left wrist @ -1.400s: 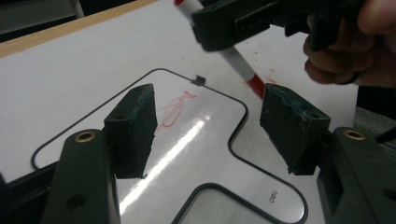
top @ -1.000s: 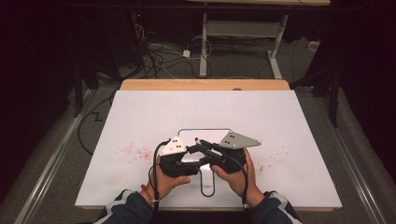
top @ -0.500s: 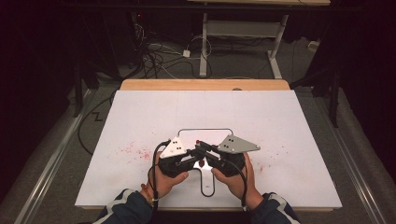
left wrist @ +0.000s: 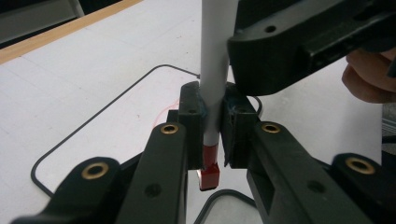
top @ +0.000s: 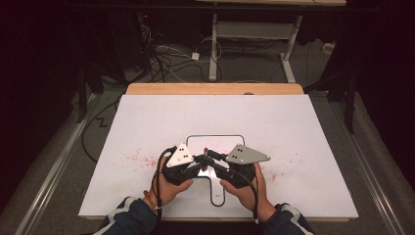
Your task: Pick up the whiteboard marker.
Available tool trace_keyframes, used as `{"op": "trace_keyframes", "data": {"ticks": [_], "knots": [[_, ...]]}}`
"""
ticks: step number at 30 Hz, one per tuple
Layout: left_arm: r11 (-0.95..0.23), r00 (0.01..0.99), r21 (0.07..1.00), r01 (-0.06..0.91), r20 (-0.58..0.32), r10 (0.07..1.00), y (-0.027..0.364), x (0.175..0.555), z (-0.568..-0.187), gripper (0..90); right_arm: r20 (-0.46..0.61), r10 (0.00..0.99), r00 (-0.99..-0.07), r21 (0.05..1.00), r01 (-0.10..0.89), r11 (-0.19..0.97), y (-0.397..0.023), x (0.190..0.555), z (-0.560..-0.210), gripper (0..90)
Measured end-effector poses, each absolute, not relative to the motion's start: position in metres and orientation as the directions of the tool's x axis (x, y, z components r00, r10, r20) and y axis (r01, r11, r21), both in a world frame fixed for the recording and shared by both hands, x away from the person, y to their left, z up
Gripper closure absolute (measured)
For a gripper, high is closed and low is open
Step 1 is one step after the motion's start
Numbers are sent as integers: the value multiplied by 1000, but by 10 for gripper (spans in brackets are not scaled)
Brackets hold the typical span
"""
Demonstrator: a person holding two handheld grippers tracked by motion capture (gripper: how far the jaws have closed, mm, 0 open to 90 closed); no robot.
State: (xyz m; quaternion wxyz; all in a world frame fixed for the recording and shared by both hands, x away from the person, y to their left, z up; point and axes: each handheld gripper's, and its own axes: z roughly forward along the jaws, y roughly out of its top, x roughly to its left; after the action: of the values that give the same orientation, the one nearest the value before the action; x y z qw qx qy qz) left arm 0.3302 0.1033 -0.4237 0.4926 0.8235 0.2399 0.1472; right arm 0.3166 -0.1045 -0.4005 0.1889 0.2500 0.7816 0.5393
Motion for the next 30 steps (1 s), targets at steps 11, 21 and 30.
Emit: {"op": "trace_keyframes", "data": {"ticks": [11,21,30], "knots": [[-408,827,876,256,20,562,106,333,-424,785,-41,614,-788,937,182,297,-103,317,-401,575],[-409,814,874,263,27,581,109,340,-427,785,-69,626,-777,933,171,316,-107,319,-401,525],[-377,778,874,307,-2,628,114,360,-441,785,-125,636,-761,914,161,373,-137,316,-403,474]]}}
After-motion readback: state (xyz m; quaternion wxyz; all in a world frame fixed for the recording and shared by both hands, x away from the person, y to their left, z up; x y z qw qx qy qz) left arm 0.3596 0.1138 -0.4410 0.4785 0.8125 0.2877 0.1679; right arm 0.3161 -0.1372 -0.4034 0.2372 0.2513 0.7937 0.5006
